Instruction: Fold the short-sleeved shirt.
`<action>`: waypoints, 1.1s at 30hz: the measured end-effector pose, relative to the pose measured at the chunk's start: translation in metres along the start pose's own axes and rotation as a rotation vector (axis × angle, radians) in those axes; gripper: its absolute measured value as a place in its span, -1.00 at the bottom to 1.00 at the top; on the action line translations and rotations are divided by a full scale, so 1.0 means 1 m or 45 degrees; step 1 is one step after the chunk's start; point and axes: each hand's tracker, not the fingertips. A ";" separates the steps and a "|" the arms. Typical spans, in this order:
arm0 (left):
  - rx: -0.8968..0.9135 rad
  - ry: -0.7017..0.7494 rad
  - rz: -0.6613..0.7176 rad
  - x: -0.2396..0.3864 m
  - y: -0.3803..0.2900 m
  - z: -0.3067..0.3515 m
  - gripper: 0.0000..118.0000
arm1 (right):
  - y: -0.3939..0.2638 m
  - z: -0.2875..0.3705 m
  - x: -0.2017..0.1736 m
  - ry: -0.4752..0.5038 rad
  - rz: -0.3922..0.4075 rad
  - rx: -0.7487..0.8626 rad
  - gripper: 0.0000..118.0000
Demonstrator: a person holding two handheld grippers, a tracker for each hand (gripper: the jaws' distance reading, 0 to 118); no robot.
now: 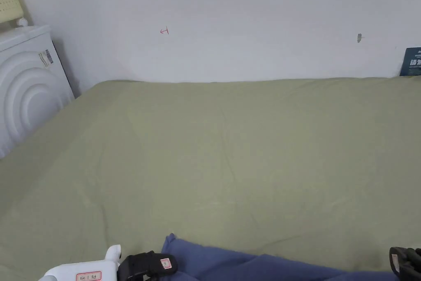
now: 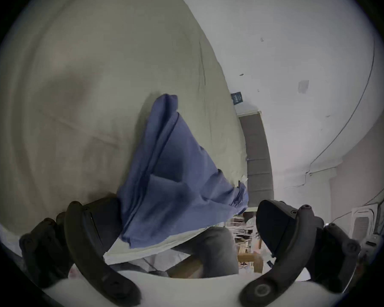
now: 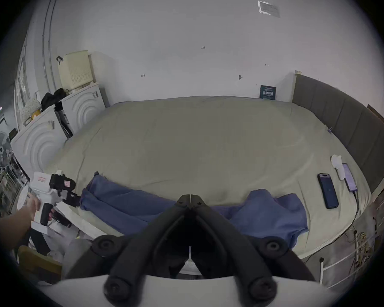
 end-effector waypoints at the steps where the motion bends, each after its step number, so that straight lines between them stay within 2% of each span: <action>1: 0.019 -0.037 0.035 -0.001 0.000 -0.001 1.00 | 0.000 0.000 -0.001 0.010 -0.010 -0.003 -0.98; 2: 0.024 -0.060 0.070 -0.002 -0.002 -0.003 0.99 | -0.002 0.000 -0.001 0.024 -0.026 -0.007 -0.98; 3: 0.026 -0.082 0.098 -0.001 -0.005 -0.004 0.85 | -0.003 0.000 -0.001 0.034 -0.038 -0.007 -0.98; 4: 0.018 -0.061 0.072 0.001 -0.007 -0.006 0.46 | -0.005 -0.001 -0.002 0.035 -0.041 -0.010 -0.98; 5: 0.009 0.024 0.031 0.005 -0.009 -0.010 -0.37 | -0.007 -0.001 -0.002 0.039 -0.046 -0.018 -0.98; 6: -0.003 0.203 -0.078 0.010 -0.009 -0.013 -0.87 | -0.009 -0.001 -0.002 0.041 -0.050 -0.027 -0.98; 7: 0.007 0.309 -0.131 0.015 -0.011 -0.016 -0.87 | -0.010 -0.001 -0.002 0.046 -0.053 -0.040 -0.98; 9: -0.002 0.228 -0.128 0.027 -0.013 -0.015 -0.87 | -0.013 0.003 -0.002 0.055 -0.058 -0.048 -0.98; 13: 0.084 0.281 -0.402 0.082 -0.016 -0.010 -0.87 | -0.014 0.017 0.003 0.048 -0.049 -0.043 -0.98; 17: -0.010 0.263 -0.773 0.158 -0.036 -0.023 -0.87 | -0.012 0.029 0.014 0.014 -0.064 -0.013 -0.98; 22: -0.219 0.219 -1.002 0.219 -0.070 -0.082 -0.87 | -0.010 0.041 0.027 -0.019 -0.096 0.022 -0.98; 26: -0.385 0.242 -1.071 0.229 -0.090 -0.143 -0.87 | -0.013 0.048 0.036 -0.046 -0.110 0.032 -0.98; 31: -0.456 0.311 -1.026 0.210 -0.098 -0.197 -0.84 | -0.019 0.054 0.051 -0.101 -0.122 -0.008 -0.98; 32: -0.450 0.328 -0.987 0.204 -0.096 -0.203 -0.74 | -0.020 0.057 0.054 -0.108 -0.130 -0.002 -0.98; 33: -0.421 0.347 -0.929 0.198 -0.093 -0.206 -0.42 | -0.020 0.058 0.057 -0.110 -0.140 0.004 -0.98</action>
